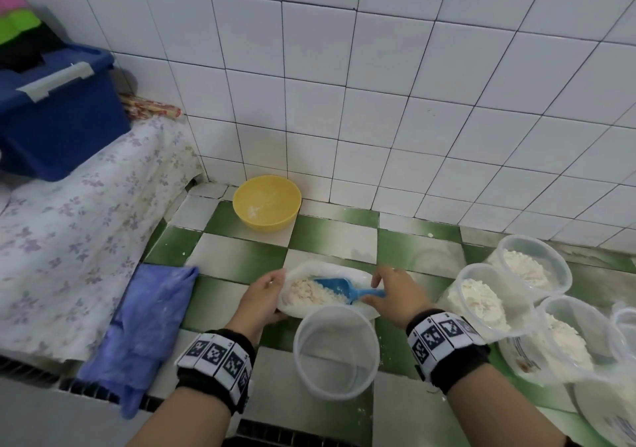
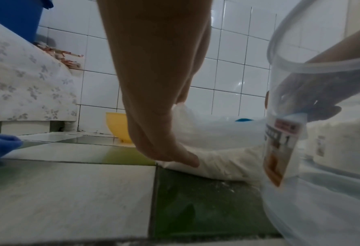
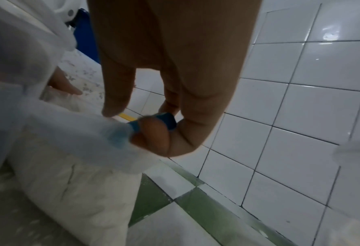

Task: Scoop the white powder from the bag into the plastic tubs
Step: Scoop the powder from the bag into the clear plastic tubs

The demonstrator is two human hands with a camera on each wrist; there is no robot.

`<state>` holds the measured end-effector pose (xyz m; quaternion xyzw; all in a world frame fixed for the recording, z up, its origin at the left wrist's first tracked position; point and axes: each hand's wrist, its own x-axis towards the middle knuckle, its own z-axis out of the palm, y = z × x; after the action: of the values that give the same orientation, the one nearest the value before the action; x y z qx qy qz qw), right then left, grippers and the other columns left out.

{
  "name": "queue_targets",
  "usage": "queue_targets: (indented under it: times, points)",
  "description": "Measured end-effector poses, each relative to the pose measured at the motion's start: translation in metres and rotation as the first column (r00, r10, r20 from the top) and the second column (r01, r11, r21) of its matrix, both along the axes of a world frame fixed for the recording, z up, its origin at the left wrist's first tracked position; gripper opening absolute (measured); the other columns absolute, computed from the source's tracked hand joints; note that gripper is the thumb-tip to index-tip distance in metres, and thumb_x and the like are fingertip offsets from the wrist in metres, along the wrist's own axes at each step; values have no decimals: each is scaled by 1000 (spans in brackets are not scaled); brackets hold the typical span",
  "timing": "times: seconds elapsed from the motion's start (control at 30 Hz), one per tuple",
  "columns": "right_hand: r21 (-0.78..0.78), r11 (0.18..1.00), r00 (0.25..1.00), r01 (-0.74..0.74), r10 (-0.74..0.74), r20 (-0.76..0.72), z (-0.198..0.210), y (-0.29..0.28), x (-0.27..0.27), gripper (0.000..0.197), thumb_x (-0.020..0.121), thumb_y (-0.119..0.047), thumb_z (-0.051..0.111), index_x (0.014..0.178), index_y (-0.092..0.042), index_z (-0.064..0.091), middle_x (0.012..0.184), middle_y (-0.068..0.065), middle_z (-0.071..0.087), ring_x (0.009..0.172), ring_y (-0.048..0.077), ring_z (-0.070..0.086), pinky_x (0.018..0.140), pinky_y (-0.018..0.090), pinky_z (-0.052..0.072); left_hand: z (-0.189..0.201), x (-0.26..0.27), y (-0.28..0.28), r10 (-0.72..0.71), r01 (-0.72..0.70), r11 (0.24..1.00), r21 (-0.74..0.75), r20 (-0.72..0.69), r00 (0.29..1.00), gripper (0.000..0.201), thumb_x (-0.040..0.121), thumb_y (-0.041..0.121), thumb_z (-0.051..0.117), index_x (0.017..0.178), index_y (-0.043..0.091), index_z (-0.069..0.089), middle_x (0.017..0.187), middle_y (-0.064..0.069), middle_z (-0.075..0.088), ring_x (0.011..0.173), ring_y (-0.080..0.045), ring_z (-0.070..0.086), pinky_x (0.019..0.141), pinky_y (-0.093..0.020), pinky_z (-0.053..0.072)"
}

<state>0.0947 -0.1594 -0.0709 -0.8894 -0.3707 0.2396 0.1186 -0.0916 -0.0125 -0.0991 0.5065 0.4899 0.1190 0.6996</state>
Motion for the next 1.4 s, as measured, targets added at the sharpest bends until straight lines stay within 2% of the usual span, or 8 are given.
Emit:
queue_targets:
  times: [0.1, 0.27, 0.4, 0.7, 1.03, 1.13, 1.27, 1.4]
  points:
    - [-21, 998, 993, -60, 62, 98, 2, 4, -3, 16, 93, -25, 55, 107, -17, 54, 109, 6, 60, 94, 21, 57, 81, 30, 49, 1, -1, -1, -9, 9, 1000, -5, 3, 1000, 31, 101, 32, 50, 127, 19, 58, 117, -8, 66, 104, -24, 66, 82, -42, 60]
    - [-22, 993, 961, -118, 120, 250, 5, 3, 0, 19, 94, -16, 49, 110, -21, 57, 103, 6, 59, 93, 23, 56, 78, 32, 50, -1, -5, -1, -45, 45, 999, -6, -3, 999, 36, 101, 25, 50, 136, 17, 53, 123, -8, 62, 110, -24, 63, 84, -42, 59]
    - [-61, 995, 989, -83, 90, 116, -7, 1, -5, 20, 95, -16, 48, 113, -20, 56, 107, 10, 59, 97, 25, 57, 74, 27, 43, -4, -8, -3, -113, 113, 994, -13, -12, 994, 40, 102, 21, 48, 142, 17, 48, 128, -7, 60, 114, -24, 61, 88, -42, 58]
    - [38, 999, 984, 31, -24, -175, -25, 13, -19, 17, 94, -15, 50, 108, -13, 59, 112, 12, 63, 97, 25, 56, 84, 26, 42, 3, -6, -8, -240, 240, 971, -15, -23, 971, 40, 103, 22, 47, 143, 23, 46, 131, -5, 59, 114, -22, 62, 93, -42, 56]
    - [151, 986, 966, 76, -36, -255, -7, 6, 8, 6, 94, -21, 54, 92, -19, 59, 95, 5, 59, 77, 16, 51, 59, 24, 38, 6, -13, -17, -49, 51, 997, -62, 26, 998, 39, 101, 20, 51, 140, 21, 48, 123, -8, 65, 105, -23, 68, 86, -39, 58]
    - [202, 976, 952, 81, -15, -305, 8, -1, 19, 6, 93, -18, 56, 92, -18, 61, 85, 2, 56, 70, 13, 48, 57, 19, 37, 8, -17, -25, 22, -20, 999, -37, 39, 999, 39, 100, 25, 54, 139, 21, 49, 123, -4, 66, 107, -22, 67, 98, -47, 51]
    - [260, 964, 930, 52, 48, -363, 31, -10, 31, 9, 92, -15, 55, 93, -16, 64, 79, -1, 57, 69, 12, 47, 61, 23, 38, 8, -24, -42, 146, -148, 989, 20, 71, 987, 28, 97, 29, 58, 124, 21, 61, 117, -2, 70, 109, -22, 65, 105, -51, 45]
    - [299, 954, 914, 0, 122, -387, 54, -14, 37, 10, 90, -18, 57, 91, -16, 67, 68, -6, 54, 66, 9, 46, 58, 21, 33, 9, -33, -61, 296, -309, 948, 71, 147, 944, 20, 93, 30, 65, 106, 15, 67, 108, -3, 69, 104, -22, 61, 95, -43, 49]
